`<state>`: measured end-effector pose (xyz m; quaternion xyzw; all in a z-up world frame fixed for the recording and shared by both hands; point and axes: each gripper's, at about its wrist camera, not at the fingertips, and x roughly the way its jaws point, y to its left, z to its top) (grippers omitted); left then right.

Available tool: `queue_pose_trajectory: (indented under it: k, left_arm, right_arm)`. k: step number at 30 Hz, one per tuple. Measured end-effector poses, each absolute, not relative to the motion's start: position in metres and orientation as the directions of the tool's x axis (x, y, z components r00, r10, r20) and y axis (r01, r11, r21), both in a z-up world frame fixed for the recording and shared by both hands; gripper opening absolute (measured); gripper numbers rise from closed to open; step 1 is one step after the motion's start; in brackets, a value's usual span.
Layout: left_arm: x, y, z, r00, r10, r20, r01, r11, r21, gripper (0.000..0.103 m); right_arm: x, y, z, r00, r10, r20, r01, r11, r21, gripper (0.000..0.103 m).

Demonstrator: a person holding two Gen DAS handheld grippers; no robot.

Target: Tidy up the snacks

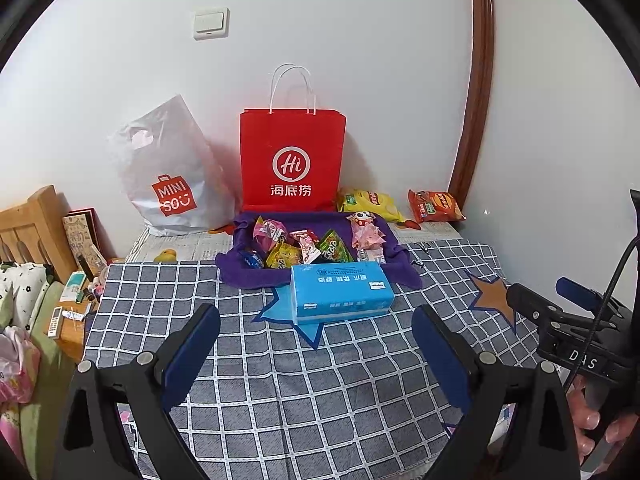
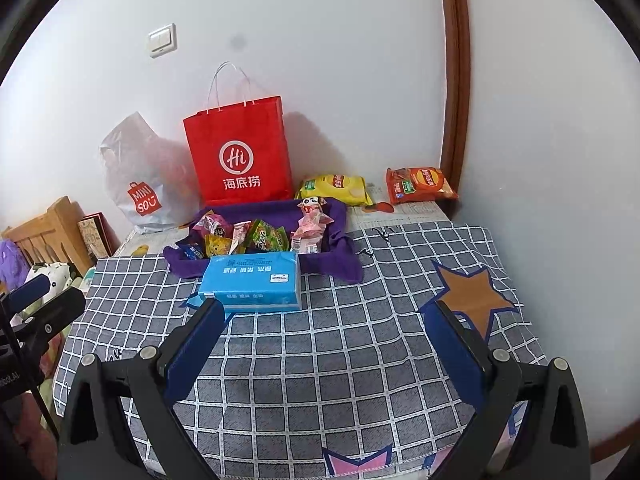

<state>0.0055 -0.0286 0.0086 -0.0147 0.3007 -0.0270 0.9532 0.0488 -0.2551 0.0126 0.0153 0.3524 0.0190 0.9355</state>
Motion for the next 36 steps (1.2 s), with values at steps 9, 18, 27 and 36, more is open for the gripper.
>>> queue_pose_trajectory:
  k: [9, 18, 27, 36]
  left_arm:
    - [0.0049, -0.0269, 0.01, 0.819, -0.062, -0.57, 0.044, 0.998, -0.046, 0.097]
    - [0.0027, -0.029, 0.0124, 0.822, -0.066, -0.566, 0.05, 0.998, -0.043, 0.097]
    - [0.0023, -0.0286, 0.0129, 0.822, -0.065, -0.566, 0.05, 0.998, -0.043, 0.097]
    - [0.0024, -0.0278, 0.0128, 0.822, -0.066, -0.565, 0.051, 0.998, -0.043, 0.097]
  right_arm:
    - [0.0472, -0.2538, 0.0136, 0.752, 0.049, -0.658, -0.03, 0.999, 0.04, 0.099]
    - [0.0465, -0.2548, 0.0171, 0.755, 0.049, -0.654, -0.027, 0.999, 0.043, 0.099]
    - [0.0461, -0.2548, 0.0179, 0.755, 0.049, -0.654, -0.03, 0.999, 0.041, 0.099]
    - [0.0461, -0.2547, 0.0176, 0.754, 0.051, -0.655, -0.031, 0.999, 0.042, 0.099]
